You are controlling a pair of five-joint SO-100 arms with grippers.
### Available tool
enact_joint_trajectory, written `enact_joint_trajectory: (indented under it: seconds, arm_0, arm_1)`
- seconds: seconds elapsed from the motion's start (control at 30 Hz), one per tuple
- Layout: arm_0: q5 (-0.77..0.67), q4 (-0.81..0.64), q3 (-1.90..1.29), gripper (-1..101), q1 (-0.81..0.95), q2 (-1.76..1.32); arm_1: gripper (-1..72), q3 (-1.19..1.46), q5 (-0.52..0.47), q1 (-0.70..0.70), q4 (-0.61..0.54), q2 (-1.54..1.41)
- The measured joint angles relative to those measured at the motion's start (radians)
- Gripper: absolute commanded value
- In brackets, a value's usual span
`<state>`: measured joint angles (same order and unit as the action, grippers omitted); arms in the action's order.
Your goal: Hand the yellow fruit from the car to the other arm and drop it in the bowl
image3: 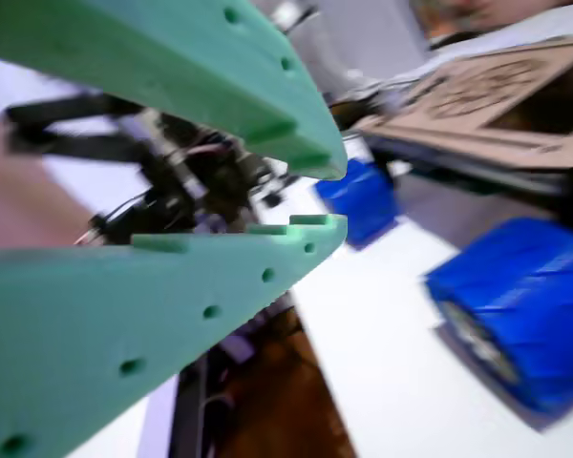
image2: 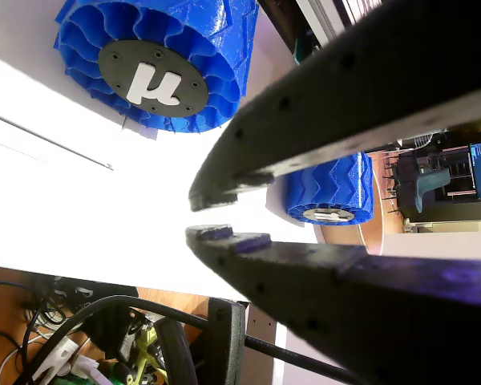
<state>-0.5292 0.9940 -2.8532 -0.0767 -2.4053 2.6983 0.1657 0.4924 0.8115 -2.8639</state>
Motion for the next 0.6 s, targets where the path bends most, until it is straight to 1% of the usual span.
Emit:
enact_joint_trajectory:
  seconds: [0.13,0.33,0.47,0.6]
  arm_0:
    - [0.0,0.0,0.0,1,0.0,0.0]
    - [0.0,0.0,0.0,1,0.0,0.0]
    - [0.0,0.0,0.0,1,0.0,0.0]
    - [0.0,0.0,0.0,1,0.0,0.0]
  arm_1:
    - [-0.1,0.066,-0.002,0.043,0.02,-0.095]
    - [-0.1,0.158,-0.037,0.038,0.072,-0.198]
    - [-0.1,0.23,-0.064,-0.021,0.135,-0.334]
    - [-0.1,0.253,-0.08,-0.038,0.178,-0.371]
